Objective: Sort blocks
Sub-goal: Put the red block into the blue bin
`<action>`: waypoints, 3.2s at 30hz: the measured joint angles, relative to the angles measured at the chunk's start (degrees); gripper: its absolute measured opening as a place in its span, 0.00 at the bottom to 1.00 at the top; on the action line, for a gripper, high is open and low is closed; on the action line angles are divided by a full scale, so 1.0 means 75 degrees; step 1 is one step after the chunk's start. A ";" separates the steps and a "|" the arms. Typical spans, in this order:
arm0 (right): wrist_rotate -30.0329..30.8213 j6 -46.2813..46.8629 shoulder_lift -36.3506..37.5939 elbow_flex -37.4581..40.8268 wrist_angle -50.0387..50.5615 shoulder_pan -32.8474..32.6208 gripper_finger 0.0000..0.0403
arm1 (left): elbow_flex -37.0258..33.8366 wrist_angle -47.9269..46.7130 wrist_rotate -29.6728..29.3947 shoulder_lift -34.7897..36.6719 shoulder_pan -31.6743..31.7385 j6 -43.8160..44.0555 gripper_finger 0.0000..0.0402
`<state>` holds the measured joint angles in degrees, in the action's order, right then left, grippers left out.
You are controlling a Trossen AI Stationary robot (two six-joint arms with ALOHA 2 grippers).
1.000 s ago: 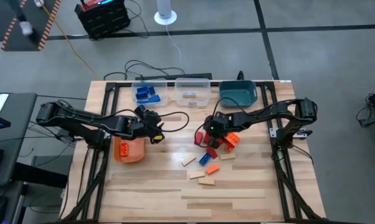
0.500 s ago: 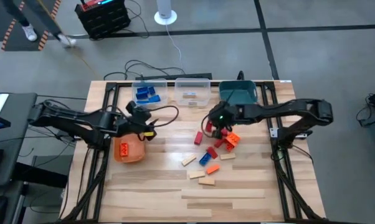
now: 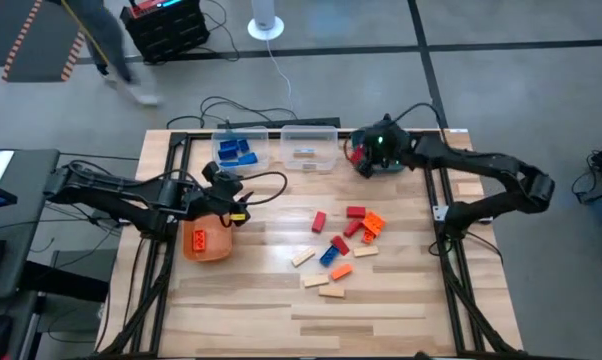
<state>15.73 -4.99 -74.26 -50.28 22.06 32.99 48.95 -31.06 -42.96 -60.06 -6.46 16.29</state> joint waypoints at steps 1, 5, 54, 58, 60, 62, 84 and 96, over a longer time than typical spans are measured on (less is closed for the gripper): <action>0.0000 0.0001 -0.0082 0.0000 0.0023 0.0217 0.15 | 0.0000 -0.0018 0.0005 -0.0002 0.0000 -0.0070 0.60; -0.0085 0.0054 -0.0433 0.0000 0.0043 0.0825 0.15 | 0.0000 -0.0020 0.0005 -0.0002 0.0000 -0.0249 0.60; -0.1064 0.1343 0.0173 0.0921 0.0601 -0.3641 0.43 | 0.0000 -0.0271 0.0236 -0.0002 0.0003 0.0142 0.60; -0.1316 0.1087 -0.0280 0.0918 0.0260 -0.3852 0.49 | 0.0000 -0.0269 0.0238 -0.0002 0.0003 0.0227 0.60; -0.1346 0.1006 -0.0603 0.0918 0.0190 -0.3802 0.53 | -0.0042 -0.0219 0.0240 -0.0002 0.0003 0.0237 0.60; -0.1341 0.0919 -0.0936 0.0918 0.0143 -0.3698 0.56 | -0.0070 -0.0239 0.0244 -0.0004 0.0003 0.0240 0.60; -0.1335 0.0278 -0.2145 0.0918 -0.0195 -0.3063 0.60 | -0.0073 -0.0388 0.0285 -0.0005 0.0003 0.0240 0.60; -0.1274 -0.0022 -0.2608 0.0570 -0.0151 -0.2976 0.39 | -0.0073 -0.0415 0.0278 -0.0005 0.0003 0.0234 0.60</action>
<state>6.17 -5.16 -93.82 -46.00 20.92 10.67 48.40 -34.17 -40.87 -60.10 -6.44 18.04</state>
